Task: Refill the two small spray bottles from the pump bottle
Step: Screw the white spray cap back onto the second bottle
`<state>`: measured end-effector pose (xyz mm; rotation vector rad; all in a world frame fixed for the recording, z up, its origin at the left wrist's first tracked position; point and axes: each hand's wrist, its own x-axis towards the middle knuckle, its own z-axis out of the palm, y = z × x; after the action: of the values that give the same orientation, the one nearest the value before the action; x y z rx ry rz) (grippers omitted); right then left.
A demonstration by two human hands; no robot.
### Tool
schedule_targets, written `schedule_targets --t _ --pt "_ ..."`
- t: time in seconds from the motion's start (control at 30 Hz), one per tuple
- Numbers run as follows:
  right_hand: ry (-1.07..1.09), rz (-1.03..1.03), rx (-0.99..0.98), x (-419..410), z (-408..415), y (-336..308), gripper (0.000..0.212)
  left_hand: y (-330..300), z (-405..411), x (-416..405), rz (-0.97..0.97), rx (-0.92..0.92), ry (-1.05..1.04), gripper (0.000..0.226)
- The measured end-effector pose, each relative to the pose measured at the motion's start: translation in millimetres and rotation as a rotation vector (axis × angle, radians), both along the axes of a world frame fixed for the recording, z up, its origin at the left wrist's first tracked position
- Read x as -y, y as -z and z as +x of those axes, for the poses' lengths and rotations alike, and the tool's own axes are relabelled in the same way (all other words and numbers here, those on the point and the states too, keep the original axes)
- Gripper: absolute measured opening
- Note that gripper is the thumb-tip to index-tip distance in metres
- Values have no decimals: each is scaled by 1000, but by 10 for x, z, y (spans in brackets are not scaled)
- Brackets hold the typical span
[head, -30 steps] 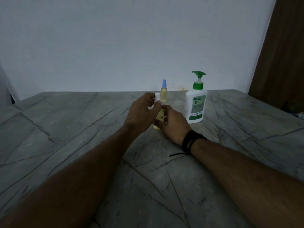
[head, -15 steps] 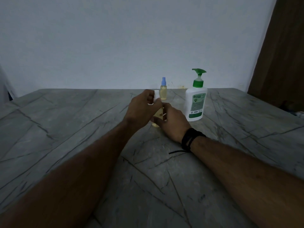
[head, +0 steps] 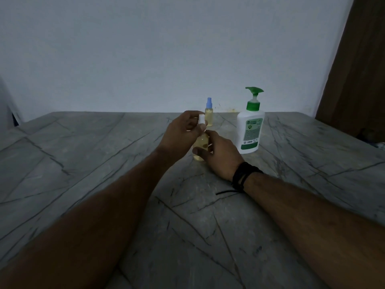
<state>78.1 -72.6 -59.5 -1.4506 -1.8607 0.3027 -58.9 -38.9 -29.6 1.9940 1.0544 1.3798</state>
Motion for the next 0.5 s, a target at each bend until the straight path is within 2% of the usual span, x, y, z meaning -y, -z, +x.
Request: schedule_targets --t 0.17,0.33,0.5 --pt "19 -14 19 -13 -6 -1 59 0 8 -14 58 20 -48 40" --pt "29 -17 30 -20 -6 0 58 -3 30 -21 9 16 -65 35" --pt "12 -6 25 4 -10 -15 58 -12 7 -27 9 -72 -44 33"
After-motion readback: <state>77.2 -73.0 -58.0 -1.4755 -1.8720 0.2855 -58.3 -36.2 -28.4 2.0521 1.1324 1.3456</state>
